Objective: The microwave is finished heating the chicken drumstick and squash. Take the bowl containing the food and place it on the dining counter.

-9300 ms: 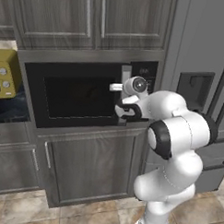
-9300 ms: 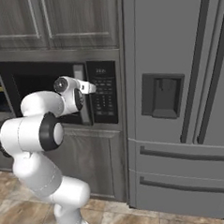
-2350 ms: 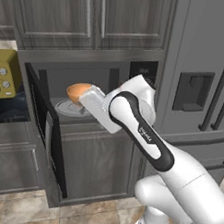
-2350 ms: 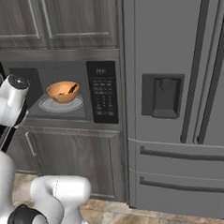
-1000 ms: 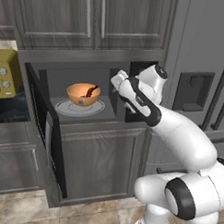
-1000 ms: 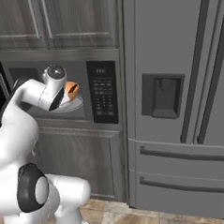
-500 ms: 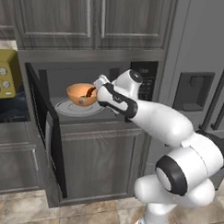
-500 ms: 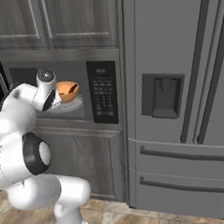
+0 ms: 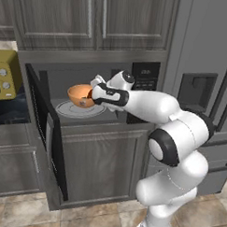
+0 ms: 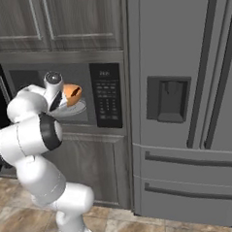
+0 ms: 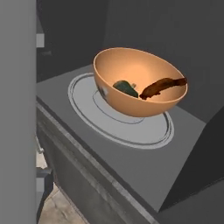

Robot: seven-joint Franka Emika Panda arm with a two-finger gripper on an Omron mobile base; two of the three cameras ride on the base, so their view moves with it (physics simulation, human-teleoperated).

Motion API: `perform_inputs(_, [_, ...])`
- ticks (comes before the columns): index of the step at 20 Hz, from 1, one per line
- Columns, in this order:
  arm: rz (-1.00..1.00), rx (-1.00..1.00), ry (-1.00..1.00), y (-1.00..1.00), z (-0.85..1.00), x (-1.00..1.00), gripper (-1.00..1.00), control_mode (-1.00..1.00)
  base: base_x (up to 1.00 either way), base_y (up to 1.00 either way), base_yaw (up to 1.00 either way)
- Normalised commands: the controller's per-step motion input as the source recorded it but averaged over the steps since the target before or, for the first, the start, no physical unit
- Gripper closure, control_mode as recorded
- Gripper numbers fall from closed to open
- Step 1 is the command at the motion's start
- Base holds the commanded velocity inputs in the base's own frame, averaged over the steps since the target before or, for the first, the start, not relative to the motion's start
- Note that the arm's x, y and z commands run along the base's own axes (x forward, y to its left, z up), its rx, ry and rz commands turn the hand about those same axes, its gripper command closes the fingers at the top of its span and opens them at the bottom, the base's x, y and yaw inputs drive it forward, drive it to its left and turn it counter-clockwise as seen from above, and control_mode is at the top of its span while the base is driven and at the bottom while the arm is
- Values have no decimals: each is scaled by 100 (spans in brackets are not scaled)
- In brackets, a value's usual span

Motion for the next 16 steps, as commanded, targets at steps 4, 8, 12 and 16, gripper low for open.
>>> perform_inputs(4, [0, -2, 4, 0, -24, 54, -100, -100, 0, 0, 0])
perform_inputs(8, [0, -6, 5, 0, -36, 50, -100, -100, 0, 0, 0])
perform_inputs(12, [0, -2, 1, 12, -16, 55, -100, -100, 0, 0, 0])
perform_inputs(16, [0, -2, 0, 22, -17, 51, -100, -100, 0, 0, 0])
